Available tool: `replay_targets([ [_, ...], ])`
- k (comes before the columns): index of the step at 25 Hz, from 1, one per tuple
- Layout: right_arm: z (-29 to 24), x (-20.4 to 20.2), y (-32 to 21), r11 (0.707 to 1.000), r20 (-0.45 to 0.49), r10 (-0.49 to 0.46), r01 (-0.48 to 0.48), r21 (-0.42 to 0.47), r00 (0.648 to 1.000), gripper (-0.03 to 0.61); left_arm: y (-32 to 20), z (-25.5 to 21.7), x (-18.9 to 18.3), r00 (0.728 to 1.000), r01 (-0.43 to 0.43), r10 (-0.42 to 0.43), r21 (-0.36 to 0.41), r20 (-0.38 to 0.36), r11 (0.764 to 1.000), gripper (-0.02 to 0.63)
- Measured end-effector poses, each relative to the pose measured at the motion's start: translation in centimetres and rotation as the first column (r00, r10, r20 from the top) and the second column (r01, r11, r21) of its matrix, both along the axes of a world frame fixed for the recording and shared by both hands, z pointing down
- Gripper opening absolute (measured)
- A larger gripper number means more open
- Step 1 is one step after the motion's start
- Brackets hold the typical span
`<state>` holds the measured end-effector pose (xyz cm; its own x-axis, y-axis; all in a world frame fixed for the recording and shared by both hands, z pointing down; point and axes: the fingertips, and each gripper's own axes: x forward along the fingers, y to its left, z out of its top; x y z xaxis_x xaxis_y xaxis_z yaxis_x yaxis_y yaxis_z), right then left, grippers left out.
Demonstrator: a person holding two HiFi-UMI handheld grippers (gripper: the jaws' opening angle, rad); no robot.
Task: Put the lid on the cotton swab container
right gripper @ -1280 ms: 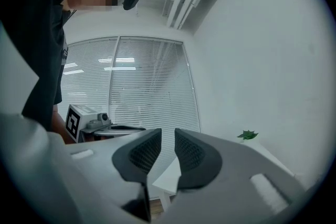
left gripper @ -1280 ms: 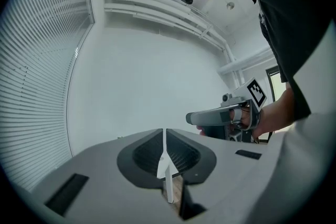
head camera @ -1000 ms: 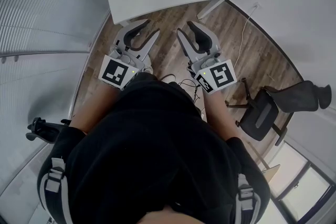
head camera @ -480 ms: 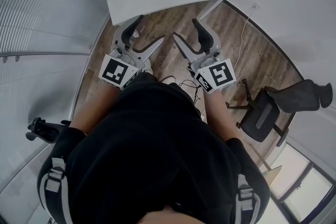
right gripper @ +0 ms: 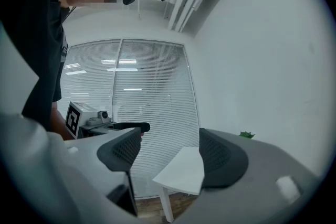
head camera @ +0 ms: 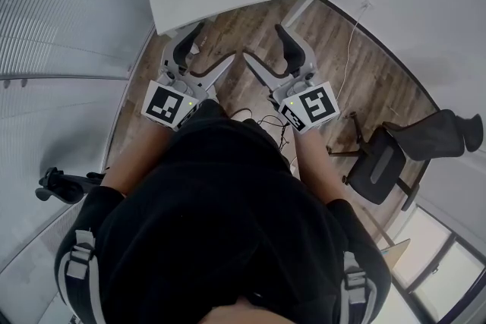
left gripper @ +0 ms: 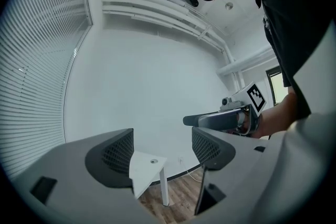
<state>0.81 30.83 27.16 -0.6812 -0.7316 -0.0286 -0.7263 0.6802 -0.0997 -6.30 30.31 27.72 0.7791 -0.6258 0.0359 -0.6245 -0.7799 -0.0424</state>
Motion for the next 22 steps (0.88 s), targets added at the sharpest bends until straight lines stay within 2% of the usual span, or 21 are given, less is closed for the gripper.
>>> replay_targets([
  [7,0.5,0.9,-0.7,1.0,0.01,-0.006,0.006,-0.015,1.0,0.35,-0.8,0.7,1.0,1.0,0.007,-0.007,-0.014,0.012,1.0,0.33],
  [14,1.1,1.2,-4.0,1.0,0.002,0.004,-0.004,-0.028,1.0,0.356,-4.1,1.6,1.3,0.999,0.011,-0.009,-0.049,0.042,0.999,0.33],
  [18,1.5,1.7,-6.8,0.999,-0.011,0.017,-0.017,-0.038,1.0,0.354,-6.8,1.9,1.7,1.0,-0.007,0.007,-0.043,-0.002,0.999,0.33],
  [22,1.9,1.6,-9.7,0.998,-0.007,0.029,-0.03,-0.054,1.0,0.354,-9.6,1.8,1.5,1.0,-0.025,0.025,-0.035,-0.006,0.999,0.33],
])
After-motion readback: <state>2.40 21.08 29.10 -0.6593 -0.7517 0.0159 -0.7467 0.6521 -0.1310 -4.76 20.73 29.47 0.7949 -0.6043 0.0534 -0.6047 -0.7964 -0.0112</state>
